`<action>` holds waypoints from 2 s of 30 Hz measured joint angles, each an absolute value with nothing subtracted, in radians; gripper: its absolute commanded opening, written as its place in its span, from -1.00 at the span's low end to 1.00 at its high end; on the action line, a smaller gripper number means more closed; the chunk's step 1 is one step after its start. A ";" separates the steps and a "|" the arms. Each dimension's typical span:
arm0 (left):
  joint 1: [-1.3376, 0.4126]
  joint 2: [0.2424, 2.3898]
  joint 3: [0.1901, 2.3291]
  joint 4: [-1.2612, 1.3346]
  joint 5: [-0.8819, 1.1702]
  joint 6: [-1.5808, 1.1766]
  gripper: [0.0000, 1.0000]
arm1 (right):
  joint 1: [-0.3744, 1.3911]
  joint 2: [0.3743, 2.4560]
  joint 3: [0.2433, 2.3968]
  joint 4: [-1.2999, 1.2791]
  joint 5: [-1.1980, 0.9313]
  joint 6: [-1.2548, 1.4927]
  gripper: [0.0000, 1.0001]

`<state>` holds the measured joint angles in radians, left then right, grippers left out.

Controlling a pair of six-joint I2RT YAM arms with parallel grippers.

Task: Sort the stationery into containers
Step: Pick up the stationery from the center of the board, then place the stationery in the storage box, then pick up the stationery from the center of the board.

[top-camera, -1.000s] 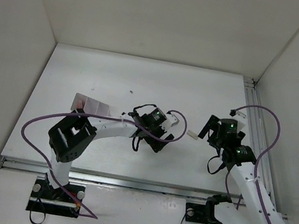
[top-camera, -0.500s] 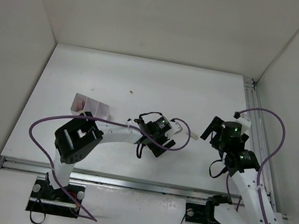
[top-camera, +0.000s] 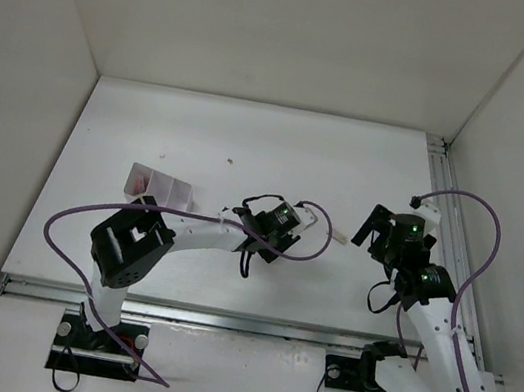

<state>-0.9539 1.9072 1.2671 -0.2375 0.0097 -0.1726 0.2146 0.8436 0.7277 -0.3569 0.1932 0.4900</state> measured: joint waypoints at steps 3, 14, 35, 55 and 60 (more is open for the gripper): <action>-0.949 1.855 1.257 -0.260 -0.078 -0.192 -0.73 | 0.215 0.842 0.727 -0.357 0.184 0.480 0.96; -0.674 1.497 1.282 -0.546 -0.459 -0.586 -0.48 | 0.215 0.842 0.714 -0.358 0.177 0.467 0.96; -0.430 1.473 1.281 -0.877 -0.611 -1.147 -0.31 | 0.215 0.828 0.696 -0.360 0.178 0.467 0.96; -0.448 1.469 1.246 -0.761 -0.540 -1.052 0.99 | 0.215 0.941 0.701 -0.344 0.088 0.390 0.96; -0.563 1.314 1.198 -0.622 -0.430 -0.806 0.99 | 0.215 1.175 0.782 -0.336 -0.010 0.313 0.96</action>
